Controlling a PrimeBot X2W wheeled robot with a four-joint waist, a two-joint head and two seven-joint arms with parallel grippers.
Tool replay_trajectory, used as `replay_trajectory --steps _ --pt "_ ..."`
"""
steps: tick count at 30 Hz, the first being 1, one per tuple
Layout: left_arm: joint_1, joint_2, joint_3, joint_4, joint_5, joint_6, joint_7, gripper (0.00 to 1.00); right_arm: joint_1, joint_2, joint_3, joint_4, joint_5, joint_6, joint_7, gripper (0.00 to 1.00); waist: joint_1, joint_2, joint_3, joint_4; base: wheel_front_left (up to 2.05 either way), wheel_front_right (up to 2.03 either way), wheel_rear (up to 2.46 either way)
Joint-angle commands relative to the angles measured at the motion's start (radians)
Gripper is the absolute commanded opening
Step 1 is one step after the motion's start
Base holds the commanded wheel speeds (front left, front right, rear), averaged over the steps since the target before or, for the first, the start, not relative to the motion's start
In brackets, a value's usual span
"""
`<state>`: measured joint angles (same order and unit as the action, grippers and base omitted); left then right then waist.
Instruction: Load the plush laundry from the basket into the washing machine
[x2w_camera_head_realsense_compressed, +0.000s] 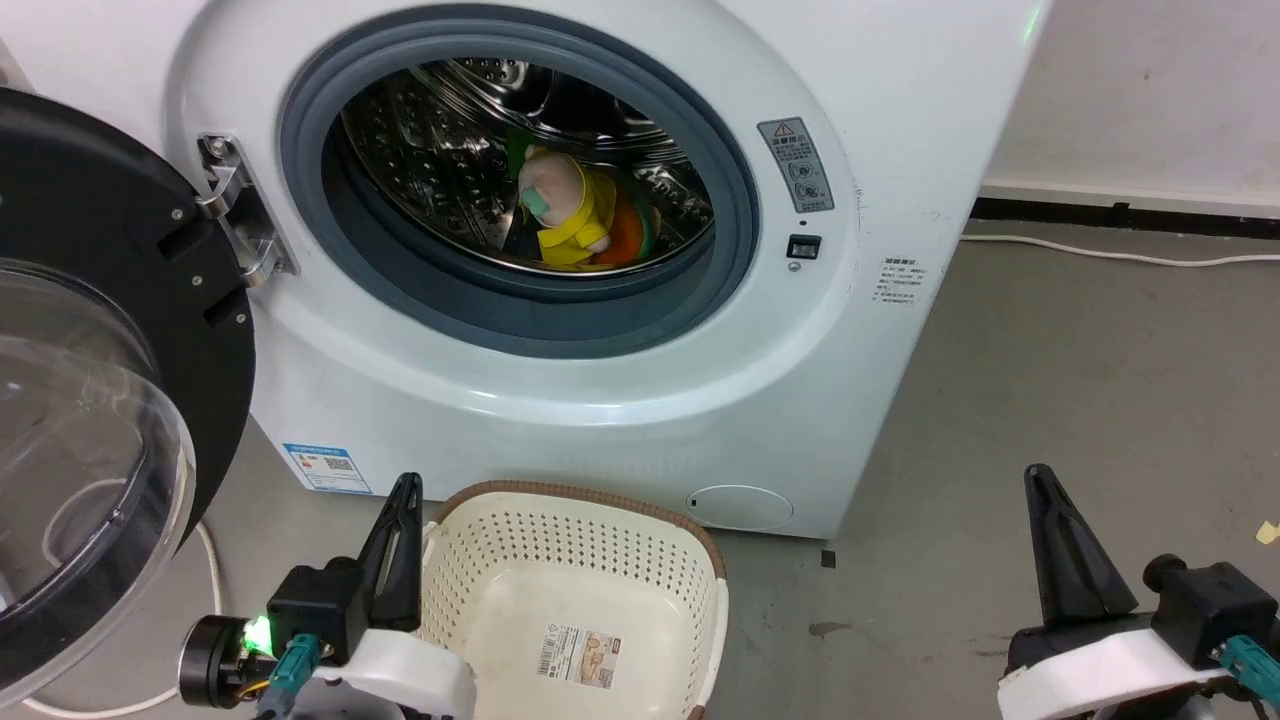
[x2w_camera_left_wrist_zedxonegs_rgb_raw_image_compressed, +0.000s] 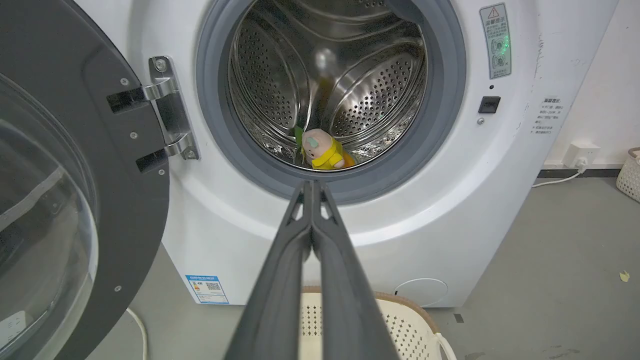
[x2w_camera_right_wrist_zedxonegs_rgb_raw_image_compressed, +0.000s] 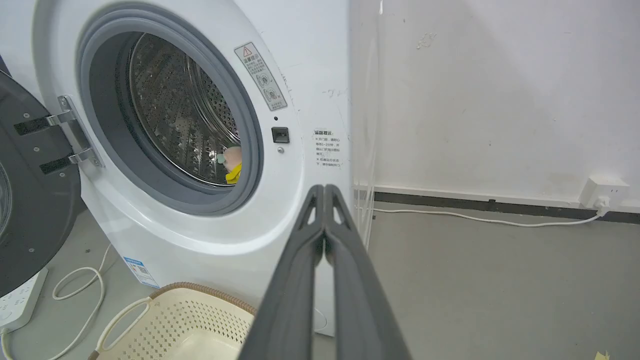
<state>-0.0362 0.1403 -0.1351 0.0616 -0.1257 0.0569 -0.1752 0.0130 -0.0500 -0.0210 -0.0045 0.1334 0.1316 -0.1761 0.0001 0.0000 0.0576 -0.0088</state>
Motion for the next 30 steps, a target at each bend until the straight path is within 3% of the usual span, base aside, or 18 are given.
replay_trajectory --steps 1,30 --pt "0.012 -0.005 0.008 -0.007 0.007 -0.006 0.005 0.00 -0.004 0.000 0.002 0.002 -0.009 0.000 0.005 0.00 0.0000 0.0000 -0.001 0.000 0.00 0.00 0.00" --pt "0.021 -0.037 0.055 -0.027 0.051 -0.025 0.068 0.00 -0.007 0.000 0.009 0.003 -0.055 -0.001 0.069 0.00 0.0000 0.0000 -0.022 0.003 0.00 0.00 0.00"
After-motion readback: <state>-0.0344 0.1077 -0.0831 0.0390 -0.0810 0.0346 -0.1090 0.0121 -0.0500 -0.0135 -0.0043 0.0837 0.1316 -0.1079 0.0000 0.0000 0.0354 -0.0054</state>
